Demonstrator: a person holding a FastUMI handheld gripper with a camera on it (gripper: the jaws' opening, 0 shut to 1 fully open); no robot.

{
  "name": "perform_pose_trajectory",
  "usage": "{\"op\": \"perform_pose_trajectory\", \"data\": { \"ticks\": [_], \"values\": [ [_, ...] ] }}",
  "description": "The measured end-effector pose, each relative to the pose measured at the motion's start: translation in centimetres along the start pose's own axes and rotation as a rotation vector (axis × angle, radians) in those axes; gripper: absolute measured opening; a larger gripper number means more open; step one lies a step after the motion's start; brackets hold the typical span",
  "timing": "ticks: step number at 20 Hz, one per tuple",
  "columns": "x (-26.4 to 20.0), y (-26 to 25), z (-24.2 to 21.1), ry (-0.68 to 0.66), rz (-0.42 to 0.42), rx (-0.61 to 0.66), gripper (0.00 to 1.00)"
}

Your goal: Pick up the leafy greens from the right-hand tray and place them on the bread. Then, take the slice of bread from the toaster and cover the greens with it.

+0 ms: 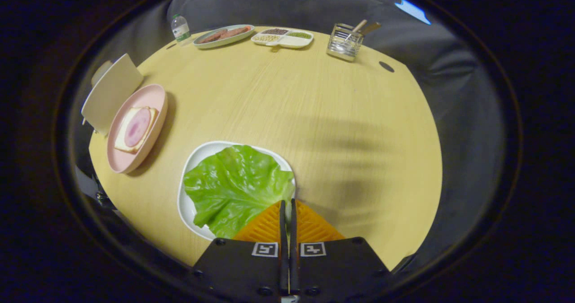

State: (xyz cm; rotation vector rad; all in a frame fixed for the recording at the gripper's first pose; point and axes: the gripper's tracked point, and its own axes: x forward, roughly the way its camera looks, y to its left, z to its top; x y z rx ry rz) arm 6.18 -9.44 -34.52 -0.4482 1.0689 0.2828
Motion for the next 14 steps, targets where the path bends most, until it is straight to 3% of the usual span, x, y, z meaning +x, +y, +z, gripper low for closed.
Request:
{"op": "perform_pose_trajectory", "data": {
  "ticks": [7,14],
  "values": [
    [-2.2,1.0,0.8,-0.044,0.000,-0.033,0.04],
    [-7.6,4.6,3.2,-0.073,0.121,0.094,0.04]
  ]
}}
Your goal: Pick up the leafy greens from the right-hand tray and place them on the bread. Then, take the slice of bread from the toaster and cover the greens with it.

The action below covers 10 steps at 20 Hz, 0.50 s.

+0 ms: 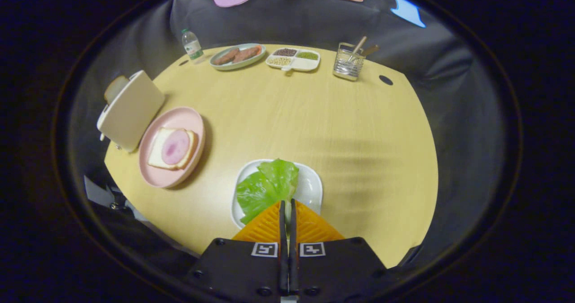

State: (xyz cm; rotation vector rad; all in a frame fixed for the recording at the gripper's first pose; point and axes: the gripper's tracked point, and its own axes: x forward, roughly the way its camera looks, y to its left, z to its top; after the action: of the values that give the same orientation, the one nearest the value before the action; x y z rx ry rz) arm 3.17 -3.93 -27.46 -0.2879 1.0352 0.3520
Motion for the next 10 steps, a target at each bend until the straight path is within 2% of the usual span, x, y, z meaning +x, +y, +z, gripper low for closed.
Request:
{"op": "perform_pose_trajectory", "data": {
  "ticks": [4,10],
  "values": [
    [-2.8,4.6,1.6,-0.008,0.097,0.029,0.04],
    [-6.2,15.6,4.9,0.006,0.379,0.133,0.04]
  ]
}}
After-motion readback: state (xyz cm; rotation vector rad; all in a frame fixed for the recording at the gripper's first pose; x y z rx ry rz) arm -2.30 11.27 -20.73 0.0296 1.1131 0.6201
